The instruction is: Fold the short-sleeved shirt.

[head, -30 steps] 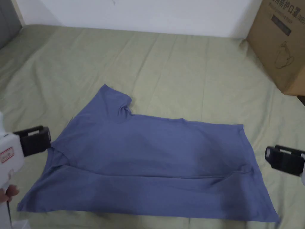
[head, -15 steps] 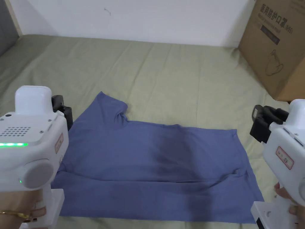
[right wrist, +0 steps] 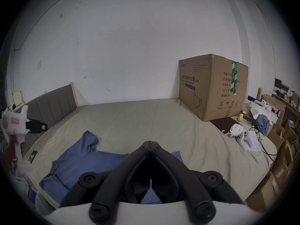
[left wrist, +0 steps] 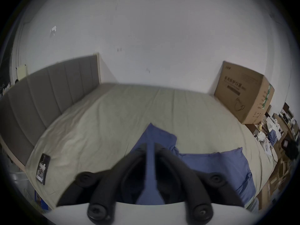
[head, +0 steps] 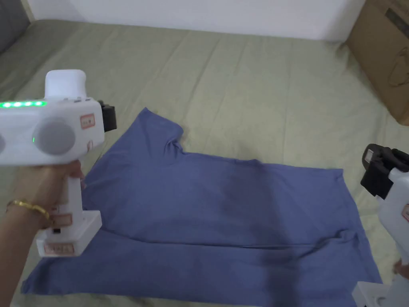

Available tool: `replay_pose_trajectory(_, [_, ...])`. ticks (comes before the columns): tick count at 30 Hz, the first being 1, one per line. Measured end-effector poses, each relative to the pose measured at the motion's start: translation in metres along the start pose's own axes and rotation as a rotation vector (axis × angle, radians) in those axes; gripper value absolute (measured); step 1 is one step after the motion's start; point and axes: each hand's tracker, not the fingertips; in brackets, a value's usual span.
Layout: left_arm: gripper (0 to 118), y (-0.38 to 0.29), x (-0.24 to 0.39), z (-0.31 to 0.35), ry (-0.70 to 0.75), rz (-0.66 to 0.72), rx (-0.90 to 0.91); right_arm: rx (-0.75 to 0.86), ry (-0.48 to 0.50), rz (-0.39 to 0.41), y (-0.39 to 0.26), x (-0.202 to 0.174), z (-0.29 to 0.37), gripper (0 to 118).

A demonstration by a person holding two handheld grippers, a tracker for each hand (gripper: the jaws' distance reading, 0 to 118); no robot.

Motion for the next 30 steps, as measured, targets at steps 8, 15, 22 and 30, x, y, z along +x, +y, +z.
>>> replay_pose_trajectory(8, [116,0.016,-0.023,-0.145,0.120,-0.030,-0.409,-0.092,-0.018,-0.020,-0.004,0.008,-0.039,0])
replay_pose_trajectory(15, [74,-0.016,-0.033,-0.199,0.236,-0.077,-0.519,-0.176,-0.073,-0.030,-0.015,0.017,-0.065,0])
replay_pose_trajectory(22, [21,-0.034,-0.025,-0.204,0.207,-0.135,-0.508,-0.207,-0.089,-0.035,-0.015,0.021,-0.076,0])
replay_pose_trajectory(30, [0,-0.015,-0.030,-0.158,0.107,0.009,-0.340,-0.283,-0.059,0.000,0.017,0.042,-0.135,0])
